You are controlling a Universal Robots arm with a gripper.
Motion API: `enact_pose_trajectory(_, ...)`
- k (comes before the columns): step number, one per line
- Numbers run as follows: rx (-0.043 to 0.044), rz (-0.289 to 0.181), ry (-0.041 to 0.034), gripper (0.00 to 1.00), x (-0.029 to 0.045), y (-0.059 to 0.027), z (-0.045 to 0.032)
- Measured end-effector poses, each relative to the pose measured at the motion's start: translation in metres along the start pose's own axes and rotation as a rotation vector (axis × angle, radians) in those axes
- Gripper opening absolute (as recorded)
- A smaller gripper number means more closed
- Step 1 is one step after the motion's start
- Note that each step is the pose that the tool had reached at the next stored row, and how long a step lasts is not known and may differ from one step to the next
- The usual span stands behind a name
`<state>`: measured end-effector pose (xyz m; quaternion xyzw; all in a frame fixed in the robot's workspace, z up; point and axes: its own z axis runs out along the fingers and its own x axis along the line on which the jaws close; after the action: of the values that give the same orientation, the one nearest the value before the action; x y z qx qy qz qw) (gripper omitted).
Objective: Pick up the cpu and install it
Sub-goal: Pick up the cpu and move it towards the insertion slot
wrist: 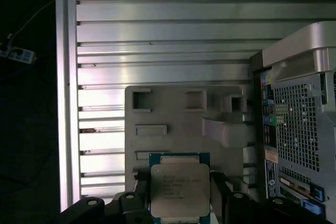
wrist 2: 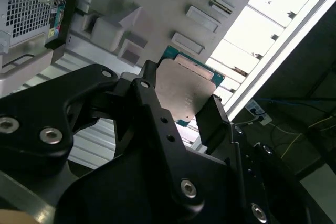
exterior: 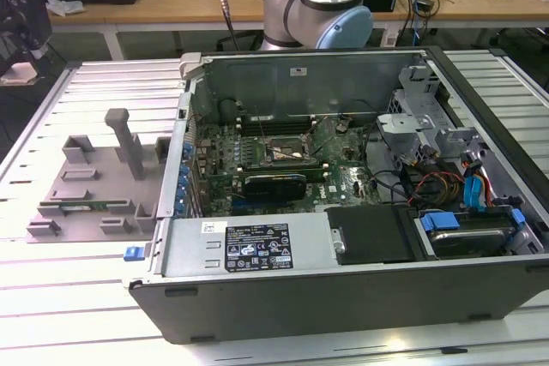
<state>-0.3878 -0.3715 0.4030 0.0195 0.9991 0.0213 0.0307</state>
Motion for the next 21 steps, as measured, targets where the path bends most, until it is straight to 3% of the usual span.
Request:
enact_pose_trajectory(11,0.0,0.0,0.0,0.54,-0.0143,0.0006,0.0009)
enact_pose_trajectory(21,0.0,0.0,0.0,0.54,-0.0342,0.0013,0.0021)
